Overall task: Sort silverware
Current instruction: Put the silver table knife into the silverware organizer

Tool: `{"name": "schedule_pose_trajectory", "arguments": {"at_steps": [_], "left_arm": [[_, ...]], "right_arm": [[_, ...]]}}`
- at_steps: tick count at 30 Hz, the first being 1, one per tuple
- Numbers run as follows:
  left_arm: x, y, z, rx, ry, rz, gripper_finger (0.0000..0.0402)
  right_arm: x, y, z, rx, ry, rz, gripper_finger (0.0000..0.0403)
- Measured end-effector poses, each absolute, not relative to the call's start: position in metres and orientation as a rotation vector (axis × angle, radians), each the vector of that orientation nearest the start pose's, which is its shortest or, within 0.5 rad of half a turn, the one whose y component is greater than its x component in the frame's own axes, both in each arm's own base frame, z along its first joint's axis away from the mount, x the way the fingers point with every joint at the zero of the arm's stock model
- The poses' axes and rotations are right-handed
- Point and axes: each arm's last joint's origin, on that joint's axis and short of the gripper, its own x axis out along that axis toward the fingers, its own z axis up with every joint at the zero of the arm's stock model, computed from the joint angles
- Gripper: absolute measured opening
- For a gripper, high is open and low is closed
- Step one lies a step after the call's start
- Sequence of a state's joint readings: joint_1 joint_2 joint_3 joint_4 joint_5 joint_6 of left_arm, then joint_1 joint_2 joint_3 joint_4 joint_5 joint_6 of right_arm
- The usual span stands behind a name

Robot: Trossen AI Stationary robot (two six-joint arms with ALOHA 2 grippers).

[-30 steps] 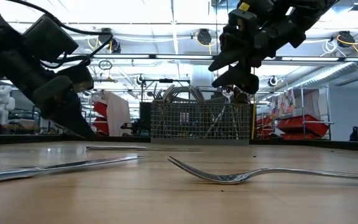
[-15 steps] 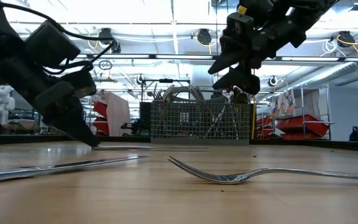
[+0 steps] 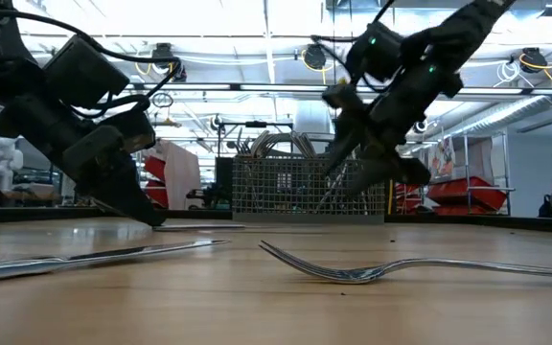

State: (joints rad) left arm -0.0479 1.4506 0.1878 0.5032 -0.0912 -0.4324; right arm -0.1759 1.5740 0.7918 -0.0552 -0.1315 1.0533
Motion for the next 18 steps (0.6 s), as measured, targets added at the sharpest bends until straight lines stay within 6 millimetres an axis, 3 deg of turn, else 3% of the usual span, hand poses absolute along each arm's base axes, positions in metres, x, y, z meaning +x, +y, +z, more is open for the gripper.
{"name": "schedule_pose_trajectory", "arguments": {"at_steps": [7, 18], "left_arm": [[0.190, -0.006, 0.084, -0.364, 0.735, 0.205, 0.0000], [0.190, -0.006, 0.084, -0.366, 0.725, 0.203, 0.0000]], "right_arm": [[0.307, -0.040, 0.142, 1.181, 0.784, -0.512, 0.0232], [0.310, -0.032, 0.135, 1.216, 0.769, -0.564, 0.0231]]}}
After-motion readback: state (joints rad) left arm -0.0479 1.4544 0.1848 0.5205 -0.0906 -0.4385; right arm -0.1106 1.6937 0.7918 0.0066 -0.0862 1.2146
